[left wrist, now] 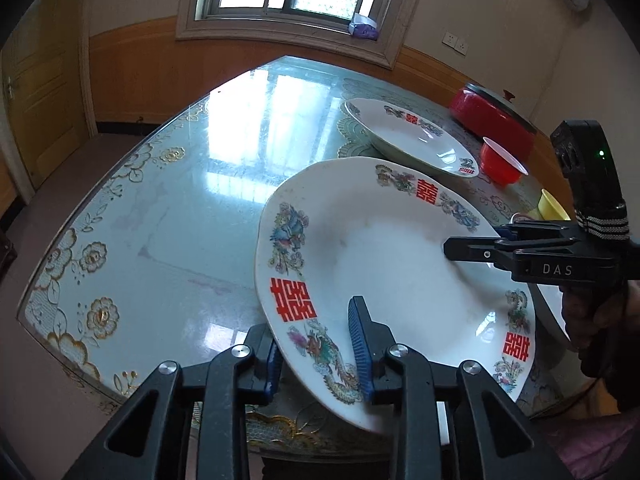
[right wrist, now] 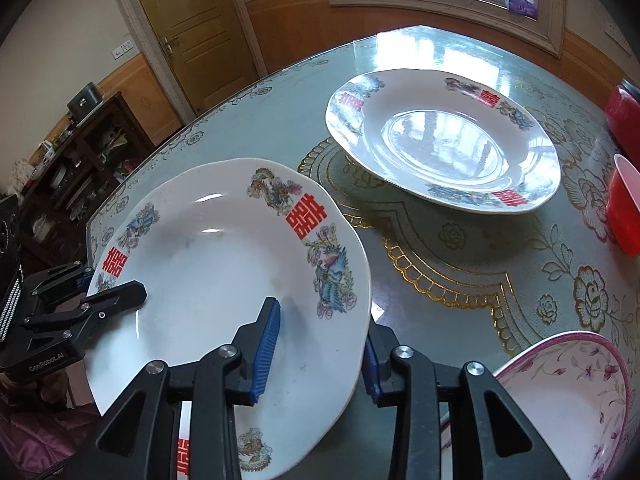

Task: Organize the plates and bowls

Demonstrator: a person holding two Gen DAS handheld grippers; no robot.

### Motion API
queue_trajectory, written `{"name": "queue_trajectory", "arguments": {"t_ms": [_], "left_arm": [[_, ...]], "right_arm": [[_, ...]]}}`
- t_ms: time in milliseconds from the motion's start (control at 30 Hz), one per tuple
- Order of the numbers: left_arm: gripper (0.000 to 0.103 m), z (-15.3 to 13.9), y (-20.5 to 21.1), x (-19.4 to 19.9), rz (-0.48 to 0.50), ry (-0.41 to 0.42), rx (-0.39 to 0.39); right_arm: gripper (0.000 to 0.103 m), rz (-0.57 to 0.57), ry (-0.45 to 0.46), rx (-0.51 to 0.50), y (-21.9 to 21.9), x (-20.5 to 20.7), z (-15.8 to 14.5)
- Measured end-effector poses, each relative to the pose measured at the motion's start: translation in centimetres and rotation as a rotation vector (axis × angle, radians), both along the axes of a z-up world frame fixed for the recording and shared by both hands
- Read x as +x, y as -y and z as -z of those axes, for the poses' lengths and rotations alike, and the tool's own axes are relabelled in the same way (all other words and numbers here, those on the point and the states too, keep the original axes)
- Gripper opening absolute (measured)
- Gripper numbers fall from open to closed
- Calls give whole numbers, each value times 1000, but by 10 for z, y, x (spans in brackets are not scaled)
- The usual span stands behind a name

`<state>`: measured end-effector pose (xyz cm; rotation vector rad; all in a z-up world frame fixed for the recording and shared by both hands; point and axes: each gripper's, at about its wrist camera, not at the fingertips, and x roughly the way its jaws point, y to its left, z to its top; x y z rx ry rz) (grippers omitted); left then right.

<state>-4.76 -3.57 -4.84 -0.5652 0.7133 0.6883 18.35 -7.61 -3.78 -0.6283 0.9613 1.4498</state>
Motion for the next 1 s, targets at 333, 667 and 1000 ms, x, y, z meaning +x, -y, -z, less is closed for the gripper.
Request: {"name": "queue_trajectory", "arguments": {"t_ms": [333,667,1000], "left_arm": [[31,-13,-1,12,-73,3,16],[31,-23,-4,34,-14,32,17],[31,-29,-4,37,31,48,35]], "right_arm": [[32,15,-19,32,11,11,-13],[32,60,-73,57,26,26,-19],[31,88,-91,81,35,29,-22]]}}
